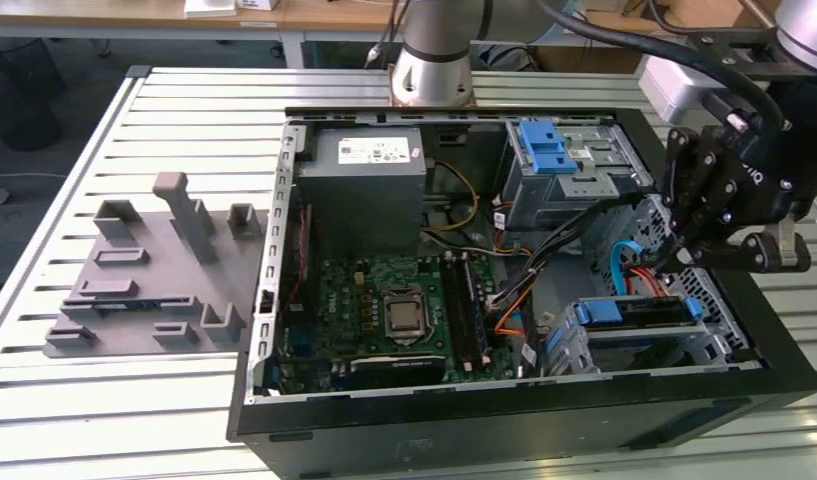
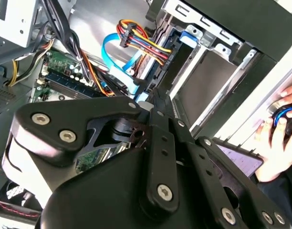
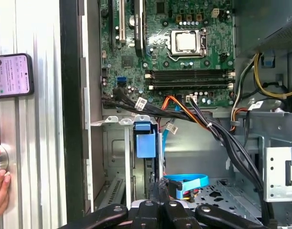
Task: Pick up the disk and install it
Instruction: 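Insert the second disk wire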
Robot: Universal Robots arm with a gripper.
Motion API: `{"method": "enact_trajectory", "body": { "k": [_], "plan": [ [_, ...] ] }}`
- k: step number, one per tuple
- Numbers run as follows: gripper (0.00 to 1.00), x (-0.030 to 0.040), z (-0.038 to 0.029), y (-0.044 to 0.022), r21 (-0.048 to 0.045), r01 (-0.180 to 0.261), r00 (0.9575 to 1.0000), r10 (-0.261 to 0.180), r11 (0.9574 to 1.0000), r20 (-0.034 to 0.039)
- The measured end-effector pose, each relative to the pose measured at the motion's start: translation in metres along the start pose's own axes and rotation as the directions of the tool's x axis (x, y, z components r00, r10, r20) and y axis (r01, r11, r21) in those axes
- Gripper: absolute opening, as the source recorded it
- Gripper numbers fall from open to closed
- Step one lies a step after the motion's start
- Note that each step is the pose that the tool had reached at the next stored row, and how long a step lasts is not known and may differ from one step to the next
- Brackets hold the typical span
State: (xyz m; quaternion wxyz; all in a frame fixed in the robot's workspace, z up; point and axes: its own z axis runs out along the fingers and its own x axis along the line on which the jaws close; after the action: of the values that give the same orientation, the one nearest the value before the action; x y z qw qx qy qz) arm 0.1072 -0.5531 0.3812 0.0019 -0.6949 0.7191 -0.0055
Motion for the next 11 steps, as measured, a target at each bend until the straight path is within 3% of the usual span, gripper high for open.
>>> {"method": "enact_trajectory", "body": {
  "k": [7, 11],
  "plan": [
    [0.11, -0.0096, -0.0024, 0.0018, 0.0, 0.0, 1.0, 0.0, 1.0, -0.0005],
    [0.11, -0.0105, -0.0024, 0.0018, 0.0, 0.0, 1.0, 0.0, 1.0, -0.0008]
  ]
}}
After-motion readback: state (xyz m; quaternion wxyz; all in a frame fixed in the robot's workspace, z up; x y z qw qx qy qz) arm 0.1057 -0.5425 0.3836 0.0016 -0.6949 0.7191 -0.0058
